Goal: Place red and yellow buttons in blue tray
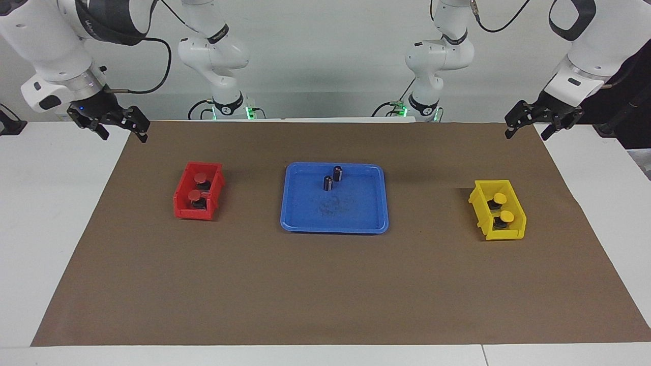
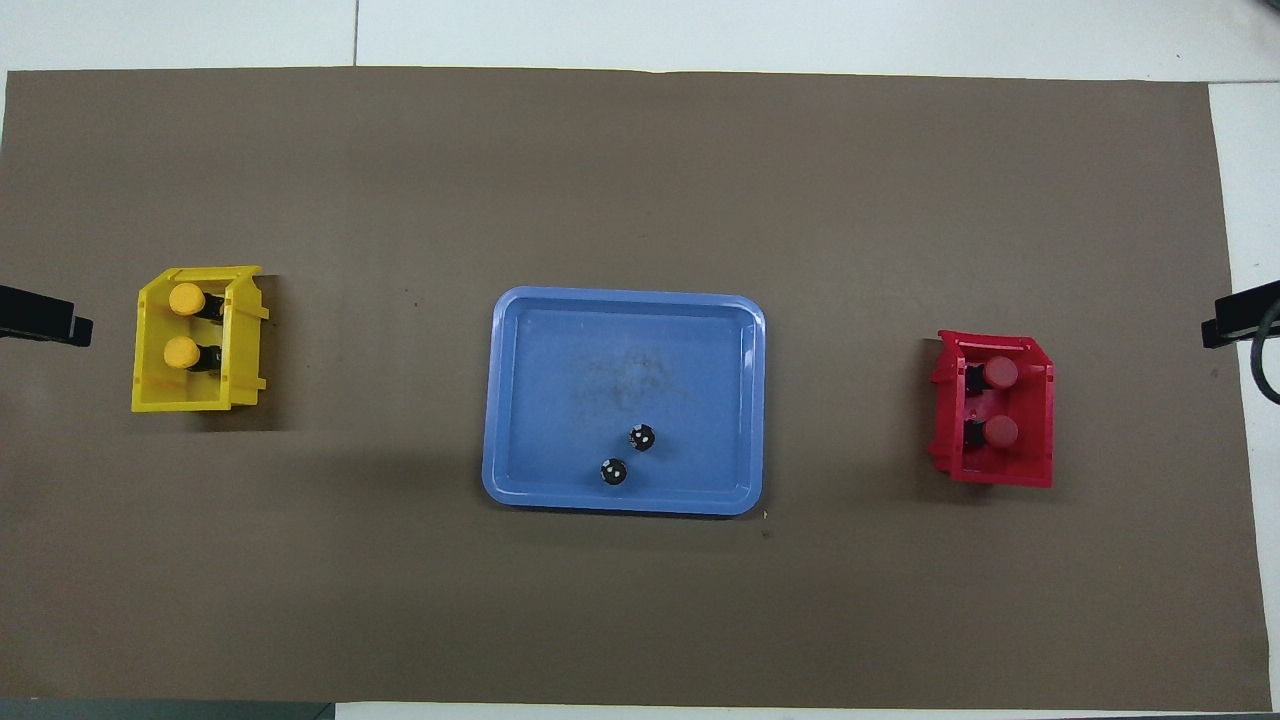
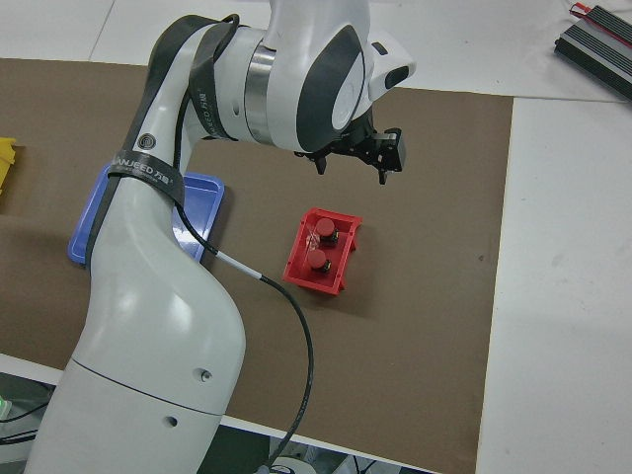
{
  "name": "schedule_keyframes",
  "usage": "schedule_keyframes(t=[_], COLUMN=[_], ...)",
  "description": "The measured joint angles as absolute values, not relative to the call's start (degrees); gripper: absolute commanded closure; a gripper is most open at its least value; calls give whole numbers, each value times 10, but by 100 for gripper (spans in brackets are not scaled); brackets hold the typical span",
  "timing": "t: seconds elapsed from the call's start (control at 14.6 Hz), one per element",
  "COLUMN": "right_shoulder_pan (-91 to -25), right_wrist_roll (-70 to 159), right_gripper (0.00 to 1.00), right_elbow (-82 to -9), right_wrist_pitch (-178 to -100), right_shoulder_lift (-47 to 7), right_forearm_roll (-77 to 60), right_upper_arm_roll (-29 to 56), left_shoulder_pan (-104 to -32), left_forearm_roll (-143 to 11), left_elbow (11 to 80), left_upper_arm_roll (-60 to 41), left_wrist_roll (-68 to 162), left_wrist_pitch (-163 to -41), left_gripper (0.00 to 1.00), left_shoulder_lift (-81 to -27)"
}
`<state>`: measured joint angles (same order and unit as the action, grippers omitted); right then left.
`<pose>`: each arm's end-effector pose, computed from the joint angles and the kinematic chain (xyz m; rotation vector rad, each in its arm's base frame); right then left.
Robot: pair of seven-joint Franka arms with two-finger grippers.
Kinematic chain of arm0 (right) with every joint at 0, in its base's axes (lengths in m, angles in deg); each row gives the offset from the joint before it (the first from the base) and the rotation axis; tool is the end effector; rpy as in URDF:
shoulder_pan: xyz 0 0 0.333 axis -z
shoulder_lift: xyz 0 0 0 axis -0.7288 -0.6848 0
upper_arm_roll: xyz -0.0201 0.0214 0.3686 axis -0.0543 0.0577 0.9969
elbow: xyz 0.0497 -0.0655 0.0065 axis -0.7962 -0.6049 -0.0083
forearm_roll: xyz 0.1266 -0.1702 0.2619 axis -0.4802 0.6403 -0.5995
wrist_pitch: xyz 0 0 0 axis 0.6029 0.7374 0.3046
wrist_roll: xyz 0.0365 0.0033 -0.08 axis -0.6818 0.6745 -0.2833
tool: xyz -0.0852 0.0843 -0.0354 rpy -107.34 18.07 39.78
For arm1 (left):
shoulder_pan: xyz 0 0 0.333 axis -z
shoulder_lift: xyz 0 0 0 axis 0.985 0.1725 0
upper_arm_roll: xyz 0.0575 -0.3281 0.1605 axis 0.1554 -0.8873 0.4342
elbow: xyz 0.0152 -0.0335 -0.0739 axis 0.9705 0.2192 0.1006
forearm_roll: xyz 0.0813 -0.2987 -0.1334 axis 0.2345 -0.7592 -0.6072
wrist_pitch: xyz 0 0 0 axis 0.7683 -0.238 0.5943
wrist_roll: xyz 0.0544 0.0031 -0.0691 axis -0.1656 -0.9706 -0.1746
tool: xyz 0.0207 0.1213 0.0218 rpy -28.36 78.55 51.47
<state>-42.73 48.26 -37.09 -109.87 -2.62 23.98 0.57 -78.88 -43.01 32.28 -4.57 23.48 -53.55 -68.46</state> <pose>0.4705 -0.0845 0.6397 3.1104 -0.1388 -0.1333 0.4690 0.0020 0.6542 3.0978 -0.2022 -0.0376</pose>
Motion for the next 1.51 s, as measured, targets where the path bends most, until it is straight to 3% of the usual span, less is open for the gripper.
schedule_keyframes(t=[0.55,0.62,0.82,1.1,1.51], right_shoulder_pan=[-460,-460,-464,-504,-519], right_wrist_roll=[482,482,482,518,543], right_gripper=[1,5,17,19,26], right_elbow=[-373,-376,-413,-517,-591], right_wrist_pitch=[-1098,-1109,-1176,-1311,-1417], right_shoulder_lift=[-26,-26,-22,-17,-51], right_forearm_roll=[236,236,223,207,207], right_upper_arm_roll=[8,8,7,8,6], left_shoulder_pan=[-789,-789,-789,-789,-789], left_forearm_roll=[-430,-430,-430,-430,-430], left_elbow=[323,323,323,323,323], left_upper_arm_roll=[-46,-46,-46,-46,-46], left_wrist_roll=[235,235,235,235,235], left_wrist_pitch=[-535,-535,-535,-535,-535], left_gripper=[0,0,0,0,0], left_shoulder_lift=[-685,-685,-685,-685,-685])
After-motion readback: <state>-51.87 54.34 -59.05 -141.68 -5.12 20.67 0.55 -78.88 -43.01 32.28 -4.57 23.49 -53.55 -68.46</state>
